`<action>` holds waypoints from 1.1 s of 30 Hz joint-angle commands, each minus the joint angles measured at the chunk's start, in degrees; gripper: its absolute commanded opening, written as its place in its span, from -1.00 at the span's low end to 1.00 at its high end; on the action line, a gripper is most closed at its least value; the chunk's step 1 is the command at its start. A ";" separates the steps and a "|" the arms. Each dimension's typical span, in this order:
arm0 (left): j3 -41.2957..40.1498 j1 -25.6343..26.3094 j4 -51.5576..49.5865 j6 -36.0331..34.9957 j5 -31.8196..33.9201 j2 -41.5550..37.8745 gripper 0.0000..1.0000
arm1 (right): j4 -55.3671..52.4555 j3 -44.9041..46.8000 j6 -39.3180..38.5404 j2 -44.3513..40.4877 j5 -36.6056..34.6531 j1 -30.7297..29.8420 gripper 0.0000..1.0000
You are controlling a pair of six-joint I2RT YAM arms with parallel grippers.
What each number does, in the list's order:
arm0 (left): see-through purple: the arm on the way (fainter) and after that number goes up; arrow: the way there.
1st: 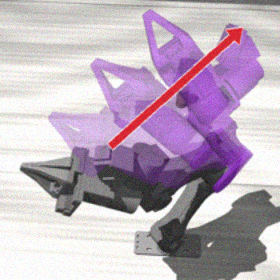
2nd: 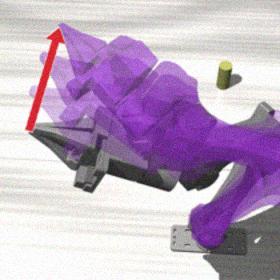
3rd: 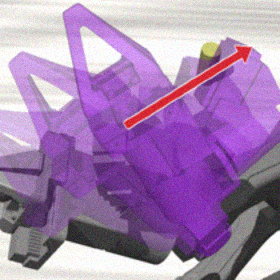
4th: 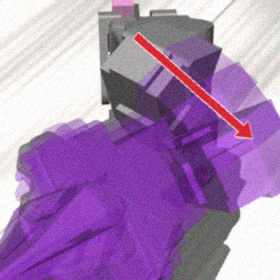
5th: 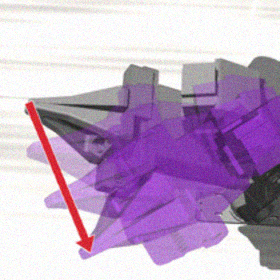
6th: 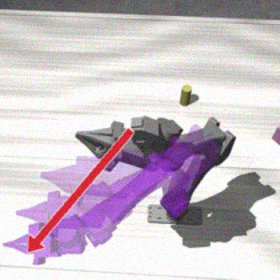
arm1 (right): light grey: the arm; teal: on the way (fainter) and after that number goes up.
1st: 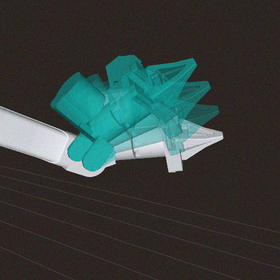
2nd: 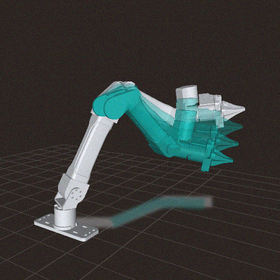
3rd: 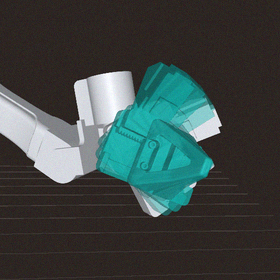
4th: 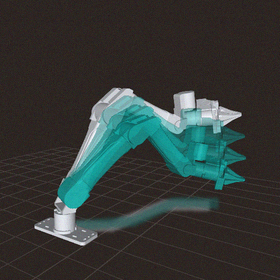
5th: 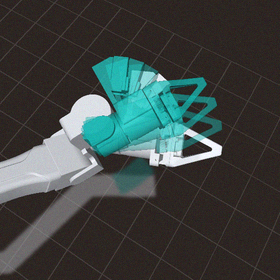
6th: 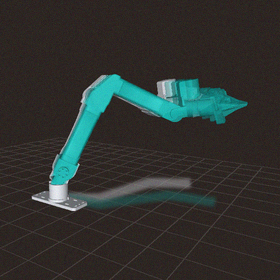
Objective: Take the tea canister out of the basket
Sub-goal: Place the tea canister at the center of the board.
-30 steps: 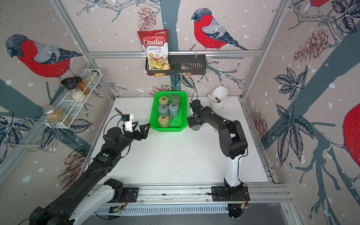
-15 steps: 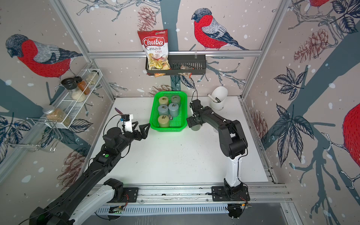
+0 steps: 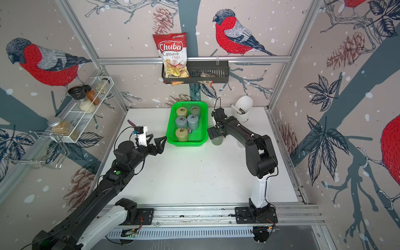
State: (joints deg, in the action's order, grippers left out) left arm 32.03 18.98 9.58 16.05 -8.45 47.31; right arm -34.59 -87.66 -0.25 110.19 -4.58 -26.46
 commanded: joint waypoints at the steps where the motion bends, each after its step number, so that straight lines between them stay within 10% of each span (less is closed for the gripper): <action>1: 0.74 0.16 -0.55 -0.38 0.80 -0.20 0.92 | -2.75 -1.55 0.37 -2.88 -3.43 -0.65 1.00; 12: 1.37 0.11 -3.61 -0.63 5.03 -2.65 0.92 | -1.32 -8.68 0.11 -8.79 1.66 -9.94 0.99; 33: 0.95 0.03 -5.96 0.23 7.35 -5.22 0.92 | -12.43 -38.55 4.10 19.93 5.17 -18.97 0.99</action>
State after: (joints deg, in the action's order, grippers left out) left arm 33.01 18.98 3.20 16.16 -1.17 41.98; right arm -44.86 -124.38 2.37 128.46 -0.58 -45.04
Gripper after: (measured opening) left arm 0.958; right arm 0.996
